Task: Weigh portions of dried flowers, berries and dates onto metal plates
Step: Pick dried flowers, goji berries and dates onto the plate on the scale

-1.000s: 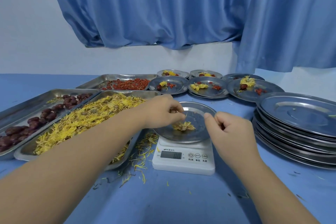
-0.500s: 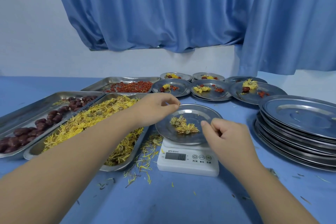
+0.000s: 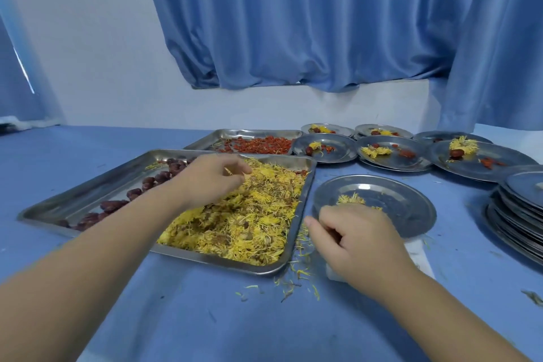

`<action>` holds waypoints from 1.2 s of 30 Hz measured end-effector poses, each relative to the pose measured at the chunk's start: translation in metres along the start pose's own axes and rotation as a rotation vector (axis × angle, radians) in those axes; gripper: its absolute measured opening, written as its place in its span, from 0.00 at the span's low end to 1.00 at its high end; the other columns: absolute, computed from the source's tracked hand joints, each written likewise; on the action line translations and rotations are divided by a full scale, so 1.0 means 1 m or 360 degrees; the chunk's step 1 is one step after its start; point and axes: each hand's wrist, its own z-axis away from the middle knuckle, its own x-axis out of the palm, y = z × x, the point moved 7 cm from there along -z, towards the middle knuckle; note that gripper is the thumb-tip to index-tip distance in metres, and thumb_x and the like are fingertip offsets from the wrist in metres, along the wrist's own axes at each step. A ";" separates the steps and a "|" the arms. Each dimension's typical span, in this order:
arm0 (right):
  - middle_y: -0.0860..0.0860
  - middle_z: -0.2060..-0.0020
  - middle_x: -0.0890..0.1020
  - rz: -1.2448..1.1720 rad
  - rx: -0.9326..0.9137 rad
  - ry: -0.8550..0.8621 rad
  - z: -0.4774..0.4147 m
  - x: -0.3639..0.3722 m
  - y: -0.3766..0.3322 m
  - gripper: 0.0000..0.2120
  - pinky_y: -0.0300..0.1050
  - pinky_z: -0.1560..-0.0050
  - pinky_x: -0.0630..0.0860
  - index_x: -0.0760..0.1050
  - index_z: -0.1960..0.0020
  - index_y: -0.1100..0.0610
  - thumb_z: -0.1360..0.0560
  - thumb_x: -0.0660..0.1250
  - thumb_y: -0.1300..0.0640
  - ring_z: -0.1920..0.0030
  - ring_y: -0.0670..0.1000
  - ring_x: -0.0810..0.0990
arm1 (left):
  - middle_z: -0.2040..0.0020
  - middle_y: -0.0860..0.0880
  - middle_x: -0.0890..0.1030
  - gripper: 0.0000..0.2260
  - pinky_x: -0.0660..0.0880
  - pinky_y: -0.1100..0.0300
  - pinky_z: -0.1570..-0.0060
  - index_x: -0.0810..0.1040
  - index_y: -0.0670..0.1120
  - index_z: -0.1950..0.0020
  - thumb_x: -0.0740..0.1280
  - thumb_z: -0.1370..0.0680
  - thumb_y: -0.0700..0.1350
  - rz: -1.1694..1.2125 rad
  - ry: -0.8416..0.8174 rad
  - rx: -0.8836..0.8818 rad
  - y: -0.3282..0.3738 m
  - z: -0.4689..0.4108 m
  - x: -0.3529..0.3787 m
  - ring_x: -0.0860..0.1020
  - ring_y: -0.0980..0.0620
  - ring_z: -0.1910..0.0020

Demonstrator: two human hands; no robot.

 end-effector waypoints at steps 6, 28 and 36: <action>0.44 0.75 0.63 0.0074 0.0039 -0.0098 -0.008 0.043 -0.008 0.18 0.41 0.75 0.64 0.62 0.69 0.51 0.25 0.65 0.51 0.73 0.45 0.64 | 0.53 0.50 0.82 0.07 0.70 0.58 0.59 0.79 0.53 0.48 0.62 0.20 0.49 -0.0117 0.0313 -0.0448 -0.107 -0.009 -0.069 0.78 0.50 0.57; 0.42 0.75 0.67 -0.0012 0.0088 -0.0128 -0.005 0.047 0.007 0.15 0.41 0.68 0.67 0.65 0.69 0.48 0.25 0.57 0.45 0.72 0.43 0.67 | 0.35 0.45 0.78 0.19 0.72 0.53 0.37 0.77 0.44 0.33 0.69 0.25 0.40 -0.0802 -0.0125 -0.0766 -0.246 -0.035 -0.043 0.77 0.46 0.38; 0.45 0.76 0.68 -0.0151 0.0203 -0.0094 -0.005 0.044 0.011 0.17 0.41 0.73 0.67 0.65 0.70 0.50 0.25 0.59 0.45 0.72 0.47 0.69 | 0.48 0.52 0.82 0.08 0.71 0.58 0.47 0.80 0.51 0.46 0.70 0.25 0.43 -0.0395 0.0238 -0.0502 -0.190 -0.027 -0.061 0.77 0.53 0.52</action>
